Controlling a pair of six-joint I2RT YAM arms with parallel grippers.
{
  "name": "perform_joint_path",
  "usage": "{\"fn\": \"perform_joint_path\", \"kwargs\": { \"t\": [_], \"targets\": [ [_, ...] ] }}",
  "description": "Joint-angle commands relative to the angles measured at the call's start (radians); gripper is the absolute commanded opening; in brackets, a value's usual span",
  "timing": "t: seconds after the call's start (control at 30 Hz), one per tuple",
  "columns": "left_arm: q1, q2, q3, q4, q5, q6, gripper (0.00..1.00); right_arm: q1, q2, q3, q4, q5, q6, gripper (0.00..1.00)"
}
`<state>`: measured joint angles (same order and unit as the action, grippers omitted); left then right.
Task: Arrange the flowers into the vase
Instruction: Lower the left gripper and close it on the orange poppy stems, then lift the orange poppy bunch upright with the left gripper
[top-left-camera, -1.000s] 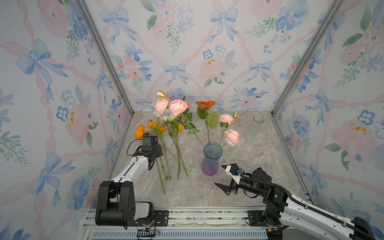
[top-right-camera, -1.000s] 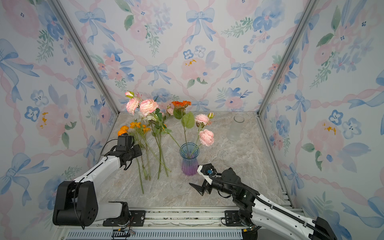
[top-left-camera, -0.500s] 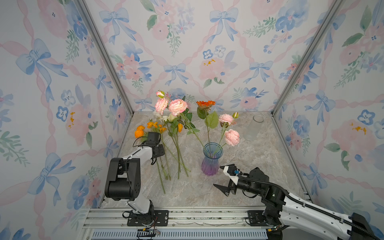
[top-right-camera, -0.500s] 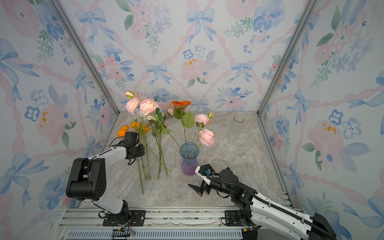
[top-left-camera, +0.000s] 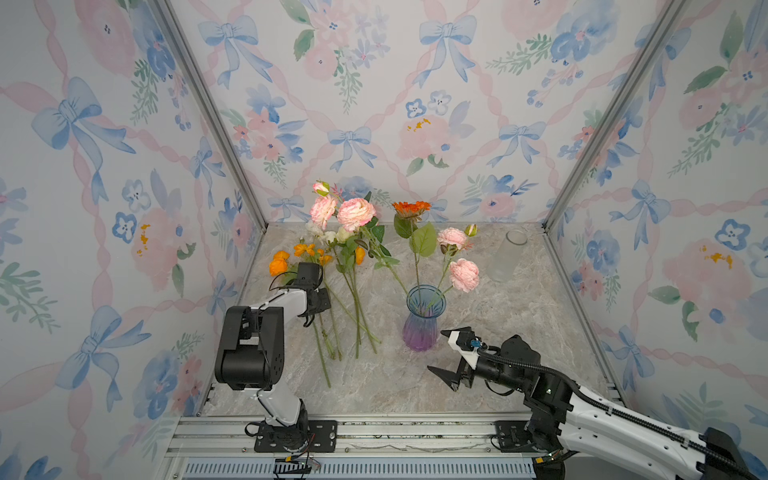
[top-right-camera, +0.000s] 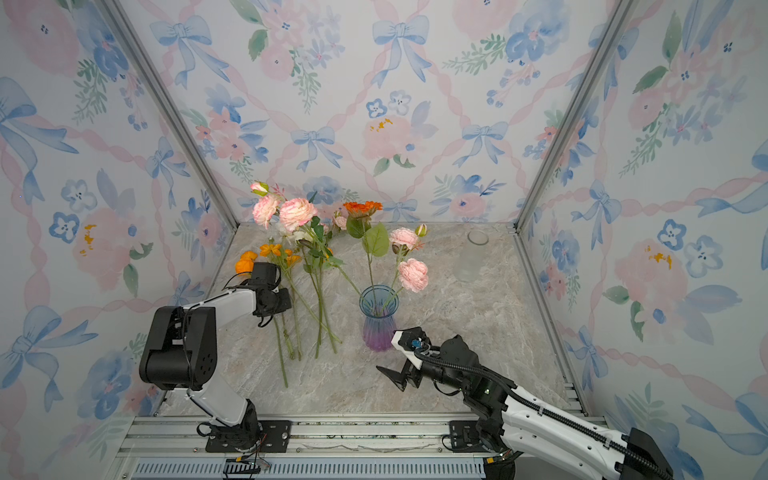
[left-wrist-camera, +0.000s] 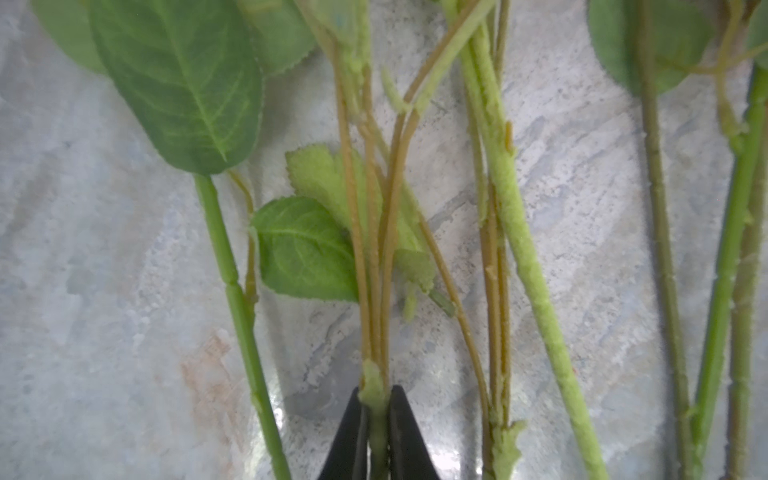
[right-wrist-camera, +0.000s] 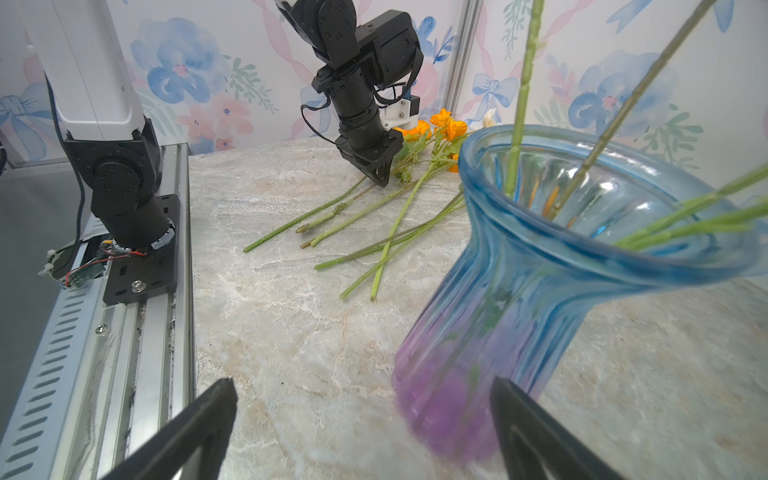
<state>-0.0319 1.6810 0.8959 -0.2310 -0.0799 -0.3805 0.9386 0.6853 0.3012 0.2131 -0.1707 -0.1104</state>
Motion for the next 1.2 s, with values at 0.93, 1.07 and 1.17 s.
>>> {"fn": "perform_joint_path", "kwargs": {
  "t": [0.93,1.07,1.17],
  "targets": [
    [-0.064,-0.576,-0.093,0.052,-0.431,0.021,0.0,-0.11,-0.102,-0.017,0.004,-0.018,0.034,0.97],
    [-0.068,-0.649,-0.125,0.114,-0.406,0.033,0.0,-0.115,-0.099,-0.017,0.005,-0.02,0.034,0.97],
    [-0.067,-0.676,-0.138,0.127,-0.428,0.031,0.0,-0.114,-0.098,-0.017,0.008,-0.021,0.034,0.97]
  ]
}}
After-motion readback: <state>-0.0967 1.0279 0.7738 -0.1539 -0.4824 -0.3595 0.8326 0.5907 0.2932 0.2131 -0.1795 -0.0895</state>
